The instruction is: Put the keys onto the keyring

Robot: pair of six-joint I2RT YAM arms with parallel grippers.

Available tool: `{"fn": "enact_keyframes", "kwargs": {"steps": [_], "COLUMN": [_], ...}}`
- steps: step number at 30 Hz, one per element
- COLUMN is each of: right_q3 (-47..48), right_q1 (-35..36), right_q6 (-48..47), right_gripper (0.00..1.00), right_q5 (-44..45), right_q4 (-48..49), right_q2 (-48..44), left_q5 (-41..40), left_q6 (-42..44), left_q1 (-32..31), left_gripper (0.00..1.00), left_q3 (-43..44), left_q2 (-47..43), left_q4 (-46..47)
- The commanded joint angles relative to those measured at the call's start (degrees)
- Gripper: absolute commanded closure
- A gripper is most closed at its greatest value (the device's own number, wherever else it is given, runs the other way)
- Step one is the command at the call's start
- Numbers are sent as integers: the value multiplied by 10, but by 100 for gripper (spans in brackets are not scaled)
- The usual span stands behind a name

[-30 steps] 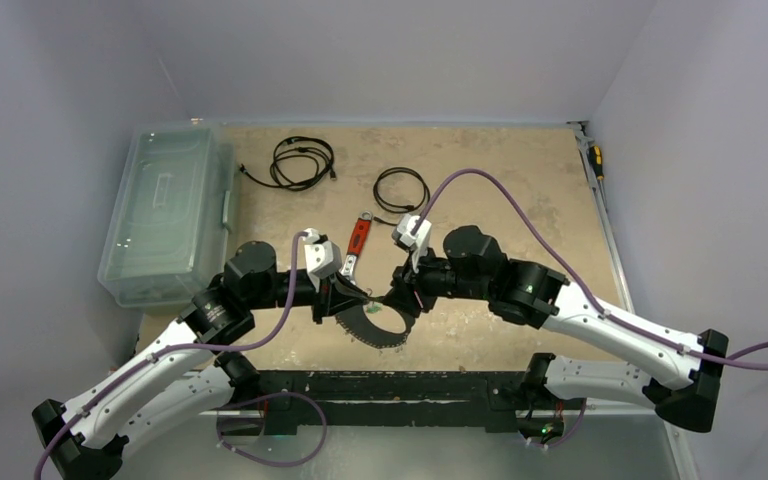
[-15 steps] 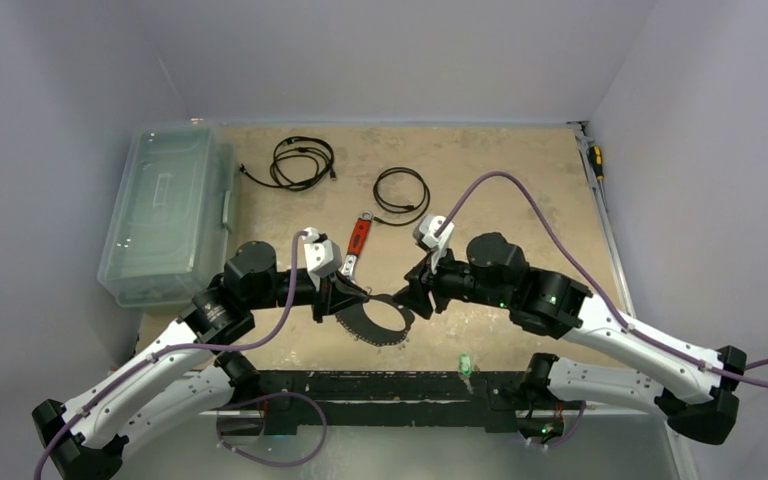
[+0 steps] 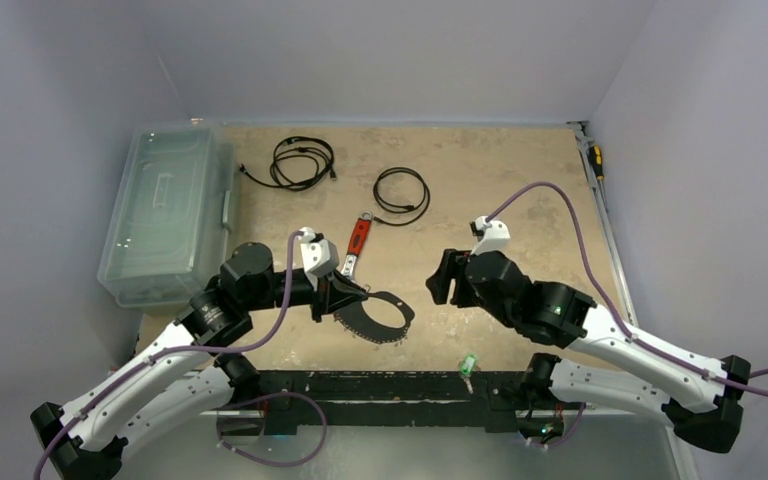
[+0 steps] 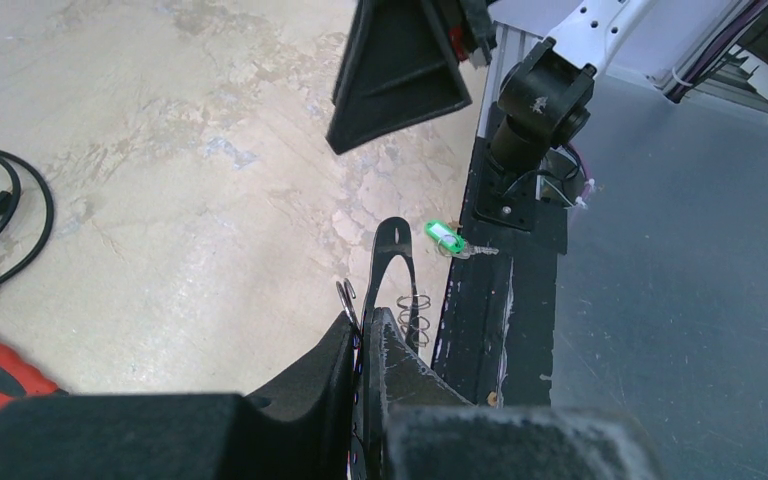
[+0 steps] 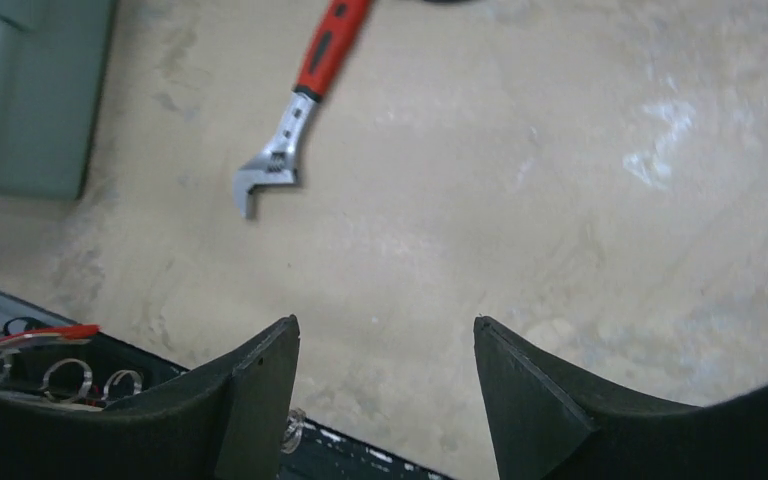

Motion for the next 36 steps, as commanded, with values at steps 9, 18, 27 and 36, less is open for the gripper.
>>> {"fn": "enact_keyframes", "kwargs": {"steps": [9,18,27,36], "right_q3": [-47,-67,-47,-66], "right_q1": [0,0,0,0], "right_q6": [161,-96,-174,-94], "right_gripper": [46,43,37,36], "right_q5": [-104,-236,-254,-175], "right_q4": [-110,200,241,202], "right_q2": [-1,-101,-103,-145], "left_q5": [-12,84,151,136], "left_q6": [-22,-38,-46,-2], "left_q1": [1,0,0,0], "left_gripper": [100,100,100,100], "left_q3": [8,-8,20,5], "left_q2": [-15,-18,-16,-28], "left_q4": [53,131,158,164]}}
